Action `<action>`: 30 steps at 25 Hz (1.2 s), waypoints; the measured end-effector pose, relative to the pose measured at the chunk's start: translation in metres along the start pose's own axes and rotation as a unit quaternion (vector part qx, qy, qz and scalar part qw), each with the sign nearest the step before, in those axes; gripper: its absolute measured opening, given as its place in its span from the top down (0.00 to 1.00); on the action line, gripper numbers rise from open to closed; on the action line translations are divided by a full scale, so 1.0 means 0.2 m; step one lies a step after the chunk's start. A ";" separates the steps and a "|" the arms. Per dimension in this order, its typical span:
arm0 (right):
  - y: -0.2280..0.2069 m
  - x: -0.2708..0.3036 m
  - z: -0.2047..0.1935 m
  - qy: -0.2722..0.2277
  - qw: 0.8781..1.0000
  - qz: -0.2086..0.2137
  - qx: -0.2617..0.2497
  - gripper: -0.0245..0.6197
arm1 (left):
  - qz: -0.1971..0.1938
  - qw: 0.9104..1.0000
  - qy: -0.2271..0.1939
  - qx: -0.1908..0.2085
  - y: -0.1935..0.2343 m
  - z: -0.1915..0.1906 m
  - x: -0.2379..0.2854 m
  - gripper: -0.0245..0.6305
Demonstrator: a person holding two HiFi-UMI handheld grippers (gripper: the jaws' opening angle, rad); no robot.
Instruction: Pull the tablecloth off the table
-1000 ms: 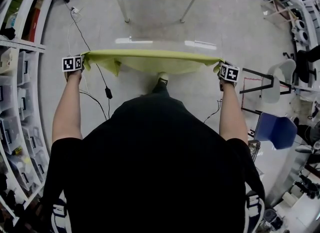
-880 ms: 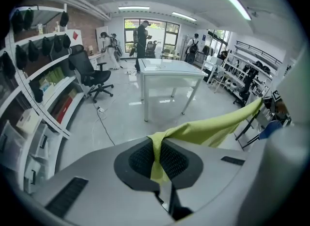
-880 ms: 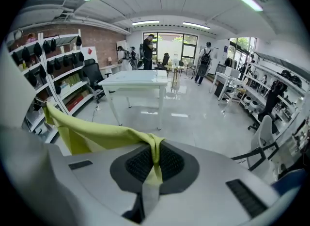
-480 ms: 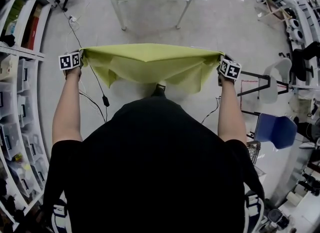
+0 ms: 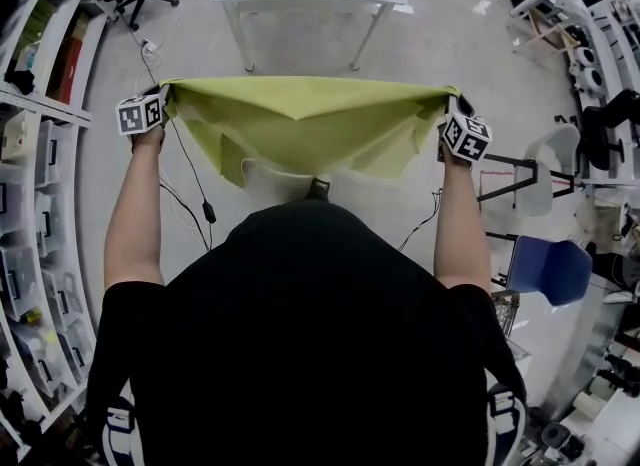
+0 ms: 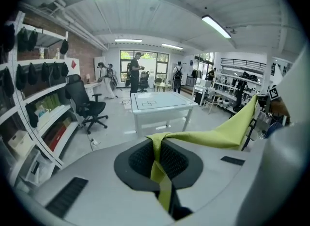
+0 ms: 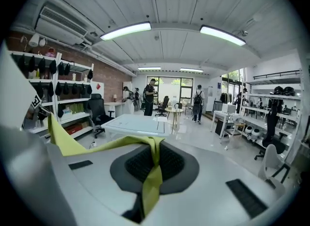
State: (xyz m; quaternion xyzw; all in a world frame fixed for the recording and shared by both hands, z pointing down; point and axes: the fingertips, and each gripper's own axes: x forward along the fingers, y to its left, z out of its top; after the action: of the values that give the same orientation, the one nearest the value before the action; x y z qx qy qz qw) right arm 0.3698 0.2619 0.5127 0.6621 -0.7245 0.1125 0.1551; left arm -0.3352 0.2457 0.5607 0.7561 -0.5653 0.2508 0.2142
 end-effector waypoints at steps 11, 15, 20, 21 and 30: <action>0.03 -0.12 0.44 -0.084 0.996 0.009 -0.004 0.93 | 0.030 0.993 -0.102 0.055 -0.09 0.33 -0.18 0.93; 0.03 -0.15 0.51 -0.094 0.995 0.012 -0.009 0.93 | 0.040 0.990 -0.127 0.052 -0.07 0.40 -0.25 0.93; 0.02 -0.16 0.53 -0.094 0.995 0.009 -0.012 0.93 | 0.039 0.989 -0.135 0.055 -0.06 0.46 -0.28 0.93; 0.02 -0.16 0.53 -0.094 0.995 0.009 -0.012 0.93 | 0.039 0.988 -0.136 0.055 -0.05 0.47 -0.28 0.93; 0.01 -0.16 0.58 -0.098 0.995 0.010 -0.014 0.93 | 0.040 0.986 -0.151 0.055 -0.06 0.55 -0.30 0.93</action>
State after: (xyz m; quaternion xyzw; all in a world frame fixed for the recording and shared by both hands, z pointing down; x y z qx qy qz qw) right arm 0.3606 0.2493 0.3941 0.6601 -0.7445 0.0386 0.0919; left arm -0.3222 0.2273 0.4368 0.7728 -0.6060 0.1730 0.0749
